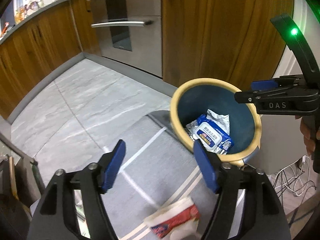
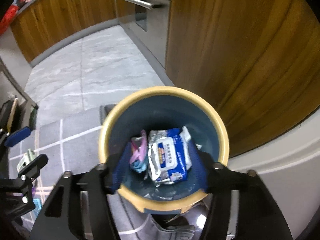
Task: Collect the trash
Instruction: 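Open both tools to drop the wipes pack and wrapper into the bin, then move both open tools back over the paper cup and spray bottle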
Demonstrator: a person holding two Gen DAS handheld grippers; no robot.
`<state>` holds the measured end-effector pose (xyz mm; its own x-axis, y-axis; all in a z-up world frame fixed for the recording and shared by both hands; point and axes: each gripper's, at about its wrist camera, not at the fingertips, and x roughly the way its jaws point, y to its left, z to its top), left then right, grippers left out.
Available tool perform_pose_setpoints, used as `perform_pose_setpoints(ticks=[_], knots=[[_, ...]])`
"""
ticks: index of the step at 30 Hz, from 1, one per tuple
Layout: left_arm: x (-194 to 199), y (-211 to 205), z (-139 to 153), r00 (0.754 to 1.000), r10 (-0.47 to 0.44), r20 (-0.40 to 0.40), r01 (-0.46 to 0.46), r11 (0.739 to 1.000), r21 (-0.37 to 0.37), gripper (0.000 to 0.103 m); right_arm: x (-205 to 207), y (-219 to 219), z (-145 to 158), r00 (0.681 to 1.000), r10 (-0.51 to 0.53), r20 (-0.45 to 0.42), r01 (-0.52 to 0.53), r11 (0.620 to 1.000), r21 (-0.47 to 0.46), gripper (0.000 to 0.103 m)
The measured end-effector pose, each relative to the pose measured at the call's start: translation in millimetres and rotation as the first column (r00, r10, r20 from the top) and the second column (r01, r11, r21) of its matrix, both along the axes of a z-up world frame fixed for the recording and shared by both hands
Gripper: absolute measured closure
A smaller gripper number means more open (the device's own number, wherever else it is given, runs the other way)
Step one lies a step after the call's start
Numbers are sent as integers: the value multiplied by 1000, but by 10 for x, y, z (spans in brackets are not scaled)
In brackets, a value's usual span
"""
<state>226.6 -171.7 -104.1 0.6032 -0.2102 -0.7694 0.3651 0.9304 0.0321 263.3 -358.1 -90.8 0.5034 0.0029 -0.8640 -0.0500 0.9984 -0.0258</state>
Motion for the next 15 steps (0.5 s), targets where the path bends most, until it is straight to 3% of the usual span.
perform_pose_setpoints(ticks=[2, 3, 9, 15], knots=[[-127, 140, 89, 1000, 21, 8, -21, 1000, -4, 24, -87, 58, 101, 999, 13, 36, -14, 1000, 10, 17], [-176, 186, 117, 1000, 27, 7, -27, 1000, -6, 22, -124, 77, 146, 998, 20, 53, -21, 1000, 18, 13], [-613, 531, 419, 998, 62, 31, -61, 998, -13, 12, -400, 154, 421, 989, -13, 150, 6, 999, 48, 7], [-1062, 876, 674, 990, 105, 93, -104, 994, -19, 6, -730, 451, 573, 972, 2, 235, 11, 998, -55, 5]])
